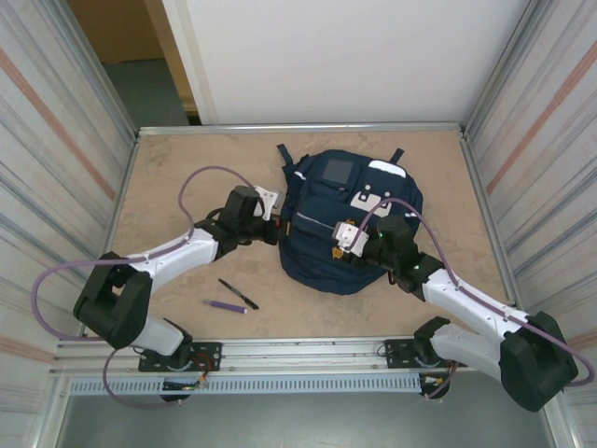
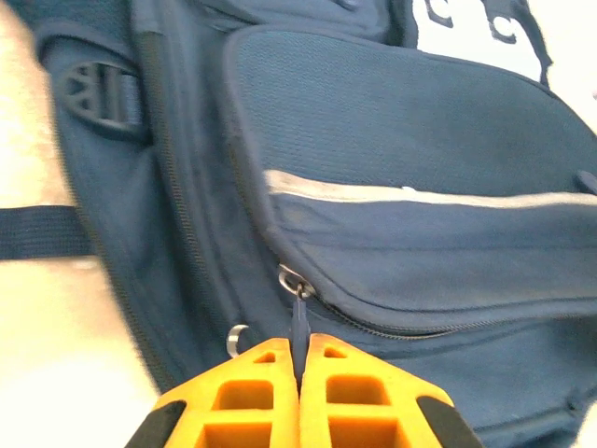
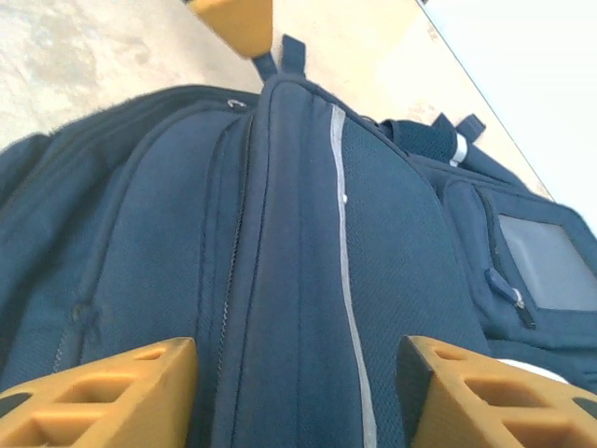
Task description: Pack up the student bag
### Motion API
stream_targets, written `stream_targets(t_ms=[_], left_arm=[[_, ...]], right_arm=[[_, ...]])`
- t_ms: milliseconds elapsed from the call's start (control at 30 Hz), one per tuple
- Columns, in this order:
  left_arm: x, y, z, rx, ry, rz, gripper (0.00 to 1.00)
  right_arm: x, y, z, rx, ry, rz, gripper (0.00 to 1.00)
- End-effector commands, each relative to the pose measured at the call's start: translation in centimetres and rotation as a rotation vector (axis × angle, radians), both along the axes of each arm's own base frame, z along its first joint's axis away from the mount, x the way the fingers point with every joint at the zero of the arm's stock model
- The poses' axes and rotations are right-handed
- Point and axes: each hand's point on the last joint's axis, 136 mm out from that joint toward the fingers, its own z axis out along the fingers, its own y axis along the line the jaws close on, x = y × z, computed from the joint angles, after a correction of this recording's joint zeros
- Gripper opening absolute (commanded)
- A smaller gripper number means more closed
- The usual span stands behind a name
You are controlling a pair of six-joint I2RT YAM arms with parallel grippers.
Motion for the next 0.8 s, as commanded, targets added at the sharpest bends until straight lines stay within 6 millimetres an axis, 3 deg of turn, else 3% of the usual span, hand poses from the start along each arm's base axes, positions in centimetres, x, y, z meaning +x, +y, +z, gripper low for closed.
stream_targets(t_ms=[0,133,267,300,367,433,500,767], left_arm=[[-2.0,-2.3,2.6,-0.046,-0.023,-0.103,0.00],[-4.2,-4.2,5.3,-0.146,-0.028,-0.175,0.00],[-6.0,-6.0,6.2,-0.158,-0.060,-0.242,0.00],[-6.0,-6.0,6.1,-0.156,-0.058,-0.242,0.00],[-5.7,-5.4,5.8,-0.139,-0.066,-0.211,0.00],[-4.8,-4.3,5.4,-0.121,-0.076,-0.152,0.00],[-3.5,-3.1,4.4,-0.096,-0.074,-0.098,0.00],[4.6,1.2,-0.1,-0.037,-0.038,0.100,0.00]], right_arm=[[-0.4,1.5,0.9,0.028,0.049,0.043,0.60],[-0.4,2.9,0.1,0.014,0.103,0.057,0.59],[0.6,2.7,-1.2,-0.060,0.136,0.011,0.52],[0.8,2.4,-1.7,-0.082,0.137,0.000,0.49],[0.8,2.0,-2.1,-0.111,0.143,-0.009,0.27],[0.2,1.9,-1.7,-0.123,0.149,0.013,0.06],[-0.6,2.3,-1.1,-0.097,0.132,0.060,0.00],[-3.7,4.4,1.1,-0.065,0.081,0.236,0.00]])
